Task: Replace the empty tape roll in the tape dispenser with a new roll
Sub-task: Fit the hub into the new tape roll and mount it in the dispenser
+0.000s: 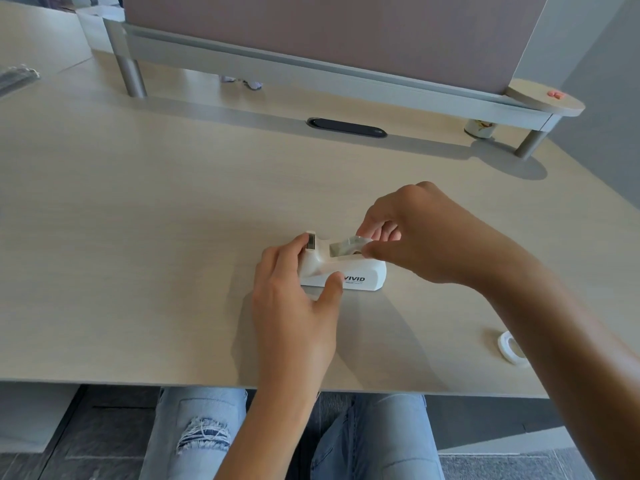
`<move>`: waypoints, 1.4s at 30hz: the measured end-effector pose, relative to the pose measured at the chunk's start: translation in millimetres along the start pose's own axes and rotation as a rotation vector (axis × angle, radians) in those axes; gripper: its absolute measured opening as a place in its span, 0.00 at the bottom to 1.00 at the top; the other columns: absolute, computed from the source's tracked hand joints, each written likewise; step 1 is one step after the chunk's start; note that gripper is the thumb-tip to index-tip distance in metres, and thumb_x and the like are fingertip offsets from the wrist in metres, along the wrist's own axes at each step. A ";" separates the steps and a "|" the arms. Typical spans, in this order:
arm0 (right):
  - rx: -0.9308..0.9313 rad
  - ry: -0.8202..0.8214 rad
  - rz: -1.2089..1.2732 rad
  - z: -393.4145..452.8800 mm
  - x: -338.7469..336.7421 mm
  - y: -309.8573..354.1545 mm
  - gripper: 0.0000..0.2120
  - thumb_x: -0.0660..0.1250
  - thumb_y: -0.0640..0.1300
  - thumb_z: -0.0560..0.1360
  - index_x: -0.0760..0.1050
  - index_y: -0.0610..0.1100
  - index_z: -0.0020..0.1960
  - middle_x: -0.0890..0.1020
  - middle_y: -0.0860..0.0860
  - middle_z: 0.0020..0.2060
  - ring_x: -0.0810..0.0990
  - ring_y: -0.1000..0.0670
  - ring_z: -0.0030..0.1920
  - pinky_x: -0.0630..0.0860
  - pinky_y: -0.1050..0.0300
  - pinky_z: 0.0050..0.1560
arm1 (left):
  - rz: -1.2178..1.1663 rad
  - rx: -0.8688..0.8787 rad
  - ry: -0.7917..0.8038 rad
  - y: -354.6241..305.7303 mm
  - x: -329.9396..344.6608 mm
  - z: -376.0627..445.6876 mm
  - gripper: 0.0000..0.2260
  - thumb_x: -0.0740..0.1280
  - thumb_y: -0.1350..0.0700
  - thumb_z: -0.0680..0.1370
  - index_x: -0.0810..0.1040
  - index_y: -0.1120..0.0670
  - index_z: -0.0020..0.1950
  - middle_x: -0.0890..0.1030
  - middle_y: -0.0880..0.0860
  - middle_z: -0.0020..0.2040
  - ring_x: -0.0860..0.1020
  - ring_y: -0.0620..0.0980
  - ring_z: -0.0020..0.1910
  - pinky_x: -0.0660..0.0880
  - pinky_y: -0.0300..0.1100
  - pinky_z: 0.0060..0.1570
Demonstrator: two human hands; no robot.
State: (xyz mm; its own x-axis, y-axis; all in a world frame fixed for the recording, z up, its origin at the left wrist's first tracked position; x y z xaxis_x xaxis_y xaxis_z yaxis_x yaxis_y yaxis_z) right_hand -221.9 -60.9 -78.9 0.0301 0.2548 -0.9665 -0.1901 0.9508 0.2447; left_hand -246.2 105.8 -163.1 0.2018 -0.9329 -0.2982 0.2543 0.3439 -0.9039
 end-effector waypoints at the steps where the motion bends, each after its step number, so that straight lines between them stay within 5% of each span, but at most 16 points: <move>1: 0.003 -0.008 0.015 -1.4 0.5 -1.1 0.06 0.76 0.44 0.76 0.88 0.50 0.51 0.87 0.56 0.41 0.83 0.60 0.42 0.82 0.61 0.47 | -0.011 0.002 -0.001 0.4 -0.2 0.4 0.23 0.78 0.57 0.72 0.79 0.51 0.66 0.79 0.47 0.59 0.82 0.53 0.56 0.81 0.55 0.53; 8: 0.078 -0.336 0.354 -26.4 15.2 -20.9 0.11 0.79 0.39 0.72 0.86 0.46 0.53 0.86 0.55 0.41 0.85 0.53 0.42 0.82 0.59 0.49 | 0.026 0.085 -0.063 -11.3 -1.8 -3.2 0.24 0.77 0.59 0.73 0.77 0.53 0.68 0.79 0.49 0.61 0.78 0.52 0.60 0.76 0.46 0.59; 14: 0.073 -0.388 0.628 -38.2 27.0 -36.6 0.11 0.77 0.36 0.75 0.85 0.45 0.56 0.87 0.55 0.45 0.86 0.54 0.46 0.82 0.63 0.53 | 0.220 0.264 -0.084 -41.2 6.0 2.4 0.12 0.72 0.59 0.74 0.83 0.57 0.58 0.85 0.53 0.53 0.79 0.57 0.58 0.76 0.56 0.59; 19: -0.003 -0.387 0.569 -35.0 27.7 -34.5 0.13 0.74 0.35 0.77 0.85 0.45 0.60 0.85 0.57 0.47 0.85 0.55 0.48 0.82 0.57 0.55 | 0.243 0.108 0.004 -24.3 8.6 10.9 0.24 0.74 0.55 0.74 0.77 0.54 0.69 0.77 0.53 0.64 0.75 0.55 0.64 0.74 0.48 0.62; 24: -0.066 -0.393 0.487 -35.3 25.7 -30.4 0.11 0.71 0.34 0.78 0.86 0.44 0.57 0.85 0.51 0.49 0.85 0.54 0.47 0.82 0.57 0.51 | 0.269 0.043 0.090 -8.8 14.5 4.2 0.33 0.75 0.46 0.72 0.68 0.47 0.75 0.74 0.48 0.67 0.79 0.53 0.61 0.79 0.55 0.56; 32: -0.032 -0.378 0.459 -33.3 21.1 -30.9 0.09 0.72 0.36 0.78 0.86 0.46 0.55 0.87 0.50 0.49 0.85 0.53 0.48 0.81 0.59 0.50 | 0.434 0.282 0.052 -29.3 25.3 -1.5 0.17 0.74 0.54 0.75 0.83 0.55 0.63 0.78 0.52 0.67 0.72 0.55 0.72 0.78 0.57 0.61; 42: 0.048 -0.384 0.502 -37.5 26.4 -34.2 0.08 0.71 0.35 0.79 0.84 0.43 0.55 0.86 0.50 0.49 0.84 0.54 0.48 0.82 0.62 0.48 | 0.380 0.289 0.074 -30.6 28.2 -4.7 0.18 0.74 0.60 0.75 0.81 0.54 0.65 0.76 0.54 0.70 0.74 0.57 0.72 0.82 0.58 0.55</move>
State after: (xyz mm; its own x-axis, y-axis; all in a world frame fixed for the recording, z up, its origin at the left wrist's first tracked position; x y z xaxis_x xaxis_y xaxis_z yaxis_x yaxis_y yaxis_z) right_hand -251.4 -93.3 -115.7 0.3002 0.7086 -0.6385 -0.2288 0.7034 0.6730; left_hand -252.7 68.5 -145.3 0.2663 -0.7368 -0.6215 0.4301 0.6679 -0.6075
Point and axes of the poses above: each hand's wrist, its own z-axis towards the middle knuckle, its own x-axis out of the palm, y = z × x, the point moved 8 cm from there along z, towards the middle knuckle
